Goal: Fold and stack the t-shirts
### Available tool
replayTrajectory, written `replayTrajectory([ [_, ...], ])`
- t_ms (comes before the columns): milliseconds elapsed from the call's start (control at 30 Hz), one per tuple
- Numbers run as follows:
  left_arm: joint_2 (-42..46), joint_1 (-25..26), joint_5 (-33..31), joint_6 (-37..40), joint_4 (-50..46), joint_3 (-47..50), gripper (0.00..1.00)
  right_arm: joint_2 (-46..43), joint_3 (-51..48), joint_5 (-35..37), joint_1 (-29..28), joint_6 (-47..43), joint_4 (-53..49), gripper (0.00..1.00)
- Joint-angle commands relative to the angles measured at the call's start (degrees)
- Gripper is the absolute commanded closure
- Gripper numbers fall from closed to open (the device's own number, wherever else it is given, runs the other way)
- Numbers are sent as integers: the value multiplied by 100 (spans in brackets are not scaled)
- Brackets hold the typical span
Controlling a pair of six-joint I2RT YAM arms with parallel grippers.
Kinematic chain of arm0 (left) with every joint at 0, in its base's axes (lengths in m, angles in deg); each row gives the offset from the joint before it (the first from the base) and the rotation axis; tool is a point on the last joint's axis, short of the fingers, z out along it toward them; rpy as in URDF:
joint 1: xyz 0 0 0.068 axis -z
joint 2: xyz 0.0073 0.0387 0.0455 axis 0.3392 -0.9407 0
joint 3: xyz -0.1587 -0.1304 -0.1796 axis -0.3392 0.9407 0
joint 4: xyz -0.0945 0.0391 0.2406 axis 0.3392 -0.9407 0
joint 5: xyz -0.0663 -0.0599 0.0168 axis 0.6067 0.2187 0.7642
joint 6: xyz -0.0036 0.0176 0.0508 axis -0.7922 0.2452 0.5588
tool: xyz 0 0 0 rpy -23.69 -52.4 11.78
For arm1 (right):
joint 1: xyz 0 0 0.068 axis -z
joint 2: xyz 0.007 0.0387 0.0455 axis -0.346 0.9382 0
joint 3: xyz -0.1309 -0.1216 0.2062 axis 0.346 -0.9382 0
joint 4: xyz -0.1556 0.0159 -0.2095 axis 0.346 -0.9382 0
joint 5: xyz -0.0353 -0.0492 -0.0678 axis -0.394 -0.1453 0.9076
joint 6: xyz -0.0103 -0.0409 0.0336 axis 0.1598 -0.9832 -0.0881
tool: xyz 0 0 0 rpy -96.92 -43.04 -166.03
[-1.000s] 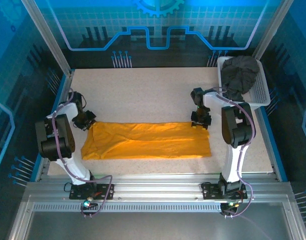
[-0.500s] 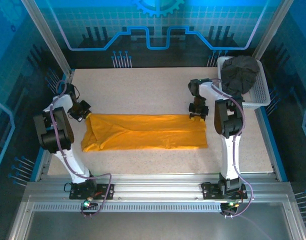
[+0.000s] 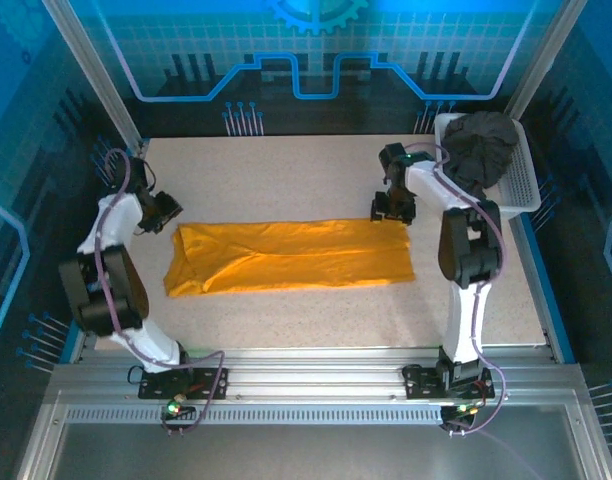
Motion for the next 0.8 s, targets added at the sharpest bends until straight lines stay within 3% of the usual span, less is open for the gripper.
replayTrajectory([
  [0,279,259,1451,537,412,721,57,-880,-656,-1656,-292,-178,1148,41],
  [100,-26,374,2169,815,332,954,56,-1179,-1120,-2525,-569,31,1647,40],
  [167,-232,444,2362,908,265,943,54,-1330,-1302,-2632,-757,187,1781,40],
  [533,-996,930,2048,1070,386,900,51,-1621,-1625,-2628,-1026,392,1734,40],
  [767,-1134,1193,1243,1159,403,1097,48,-1772,-1768,-2636,-1032,392,1758,40],
])
